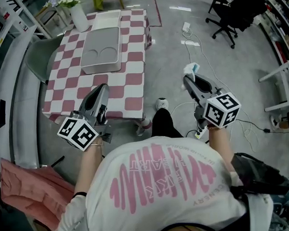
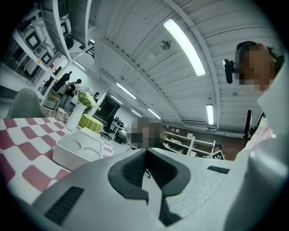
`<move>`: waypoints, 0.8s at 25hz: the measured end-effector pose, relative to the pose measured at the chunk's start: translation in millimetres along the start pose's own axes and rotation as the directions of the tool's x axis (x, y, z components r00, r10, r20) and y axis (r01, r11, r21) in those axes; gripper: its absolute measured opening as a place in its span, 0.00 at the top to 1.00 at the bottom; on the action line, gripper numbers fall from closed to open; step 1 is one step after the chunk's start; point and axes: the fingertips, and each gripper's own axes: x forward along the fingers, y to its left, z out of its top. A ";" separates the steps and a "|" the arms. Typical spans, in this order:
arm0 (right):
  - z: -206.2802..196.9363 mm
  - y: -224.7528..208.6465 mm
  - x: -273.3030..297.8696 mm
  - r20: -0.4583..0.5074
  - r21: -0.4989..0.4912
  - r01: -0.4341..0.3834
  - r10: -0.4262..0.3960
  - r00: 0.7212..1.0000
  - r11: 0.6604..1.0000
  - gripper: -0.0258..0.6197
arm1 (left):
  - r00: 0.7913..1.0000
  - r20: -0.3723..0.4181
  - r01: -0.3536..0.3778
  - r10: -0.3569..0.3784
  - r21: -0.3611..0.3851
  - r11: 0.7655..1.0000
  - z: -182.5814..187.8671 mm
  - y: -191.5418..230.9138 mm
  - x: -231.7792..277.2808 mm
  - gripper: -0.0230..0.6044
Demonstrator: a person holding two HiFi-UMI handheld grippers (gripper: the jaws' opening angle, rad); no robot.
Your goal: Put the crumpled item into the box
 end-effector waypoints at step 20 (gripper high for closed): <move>50.5 1.7 170.6 -0.026 -0.071 -0.338 0.337 0.941 0.938 0.85 | 0.937 0.144 -0.321 0.318 -0.008 0.947 33.3 67.3 -12.0 0.95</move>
